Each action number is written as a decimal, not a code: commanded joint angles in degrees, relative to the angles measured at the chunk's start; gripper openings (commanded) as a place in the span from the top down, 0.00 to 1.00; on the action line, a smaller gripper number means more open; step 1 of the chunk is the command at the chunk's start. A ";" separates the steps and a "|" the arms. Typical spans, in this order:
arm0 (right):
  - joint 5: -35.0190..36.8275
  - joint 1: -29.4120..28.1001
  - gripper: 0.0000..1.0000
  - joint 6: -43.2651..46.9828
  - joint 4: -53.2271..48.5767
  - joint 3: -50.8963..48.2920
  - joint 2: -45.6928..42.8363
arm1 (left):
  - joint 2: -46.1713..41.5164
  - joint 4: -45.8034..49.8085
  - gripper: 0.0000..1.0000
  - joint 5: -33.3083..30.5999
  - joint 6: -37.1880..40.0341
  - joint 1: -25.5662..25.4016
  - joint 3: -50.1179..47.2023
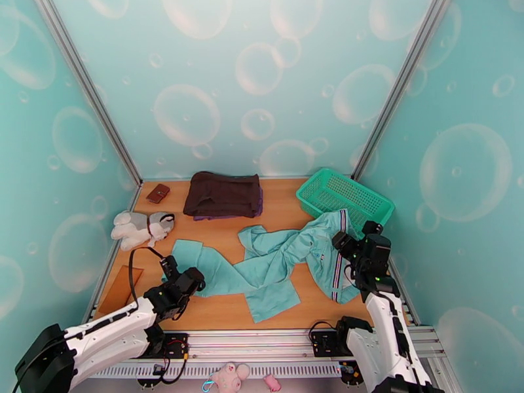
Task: Fold and stack the trousers
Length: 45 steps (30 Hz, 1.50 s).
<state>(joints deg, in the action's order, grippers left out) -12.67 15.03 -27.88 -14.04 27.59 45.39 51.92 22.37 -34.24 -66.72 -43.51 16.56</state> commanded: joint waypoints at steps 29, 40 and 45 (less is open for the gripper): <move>-5.88 0.51 1.00 -1.22 8.81 -3.41 1.26 | 6.06 -1.22 0.42 10.62 4.90 -1.14 4.13; -6.36 0.53 1.00 -1.26 9.28 -4.00 1.00 | 21.90 9.71 0.73 1.54 3.36 -2.76 11.11; -6.35 0.56 1.00 -1.04 8.77 -3.79 0.52 | 25.12 12.13 0.71 -0.61 2.45 -3.16 13.31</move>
<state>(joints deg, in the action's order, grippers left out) -18.24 15.25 -29.15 -6.37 24.25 46.94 75.33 30.28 -32.69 -63.07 -46.22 28.56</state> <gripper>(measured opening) 0.038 0.290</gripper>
